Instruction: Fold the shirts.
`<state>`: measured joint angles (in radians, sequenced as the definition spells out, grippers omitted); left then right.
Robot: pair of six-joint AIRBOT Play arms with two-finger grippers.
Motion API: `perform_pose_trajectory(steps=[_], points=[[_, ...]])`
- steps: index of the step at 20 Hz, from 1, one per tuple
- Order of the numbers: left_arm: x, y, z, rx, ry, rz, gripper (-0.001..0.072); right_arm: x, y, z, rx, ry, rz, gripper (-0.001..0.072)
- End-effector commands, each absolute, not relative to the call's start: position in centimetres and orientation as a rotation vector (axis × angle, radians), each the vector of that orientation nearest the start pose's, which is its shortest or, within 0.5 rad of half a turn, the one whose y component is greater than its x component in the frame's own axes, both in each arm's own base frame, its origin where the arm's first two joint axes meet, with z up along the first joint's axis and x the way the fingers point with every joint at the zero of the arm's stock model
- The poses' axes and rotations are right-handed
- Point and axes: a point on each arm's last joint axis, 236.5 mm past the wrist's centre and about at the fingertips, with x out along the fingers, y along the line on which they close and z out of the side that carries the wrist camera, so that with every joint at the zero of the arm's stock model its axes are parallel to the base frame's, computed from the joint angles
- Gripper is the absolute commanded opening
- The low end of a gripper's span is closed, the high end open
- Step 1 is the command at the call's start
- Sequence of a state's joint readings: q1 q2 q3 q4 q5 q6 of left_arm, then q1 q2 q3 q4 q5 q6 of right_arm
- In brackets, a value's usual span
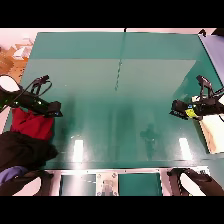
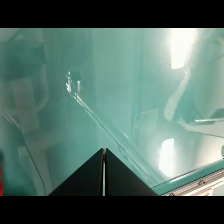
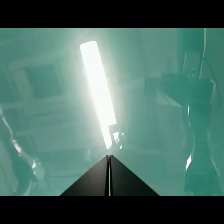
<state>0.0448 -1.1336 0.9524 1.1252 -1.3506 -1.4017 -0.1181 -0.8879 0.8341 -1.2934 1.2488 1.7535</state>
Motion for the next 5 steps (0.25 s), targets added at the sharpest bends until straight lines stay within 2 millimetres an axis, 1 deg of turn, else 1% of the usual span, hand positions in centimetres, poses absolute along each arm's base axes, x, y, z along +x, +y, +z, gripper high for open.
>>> perform_pose_trajectory(steps=[1,5], points=[[28.94,-8.65,0.19,-0.319,1.455,-0.347,0.0027,27.88,3.20,2.30,0.475,1.285,-0.041,0.0013],[29.25,-8.60,0.20,-0.318,1.443,-0.343,0.0027,27.88,3.20,2.30,0.475,1.285,-0.041,0.0012]])
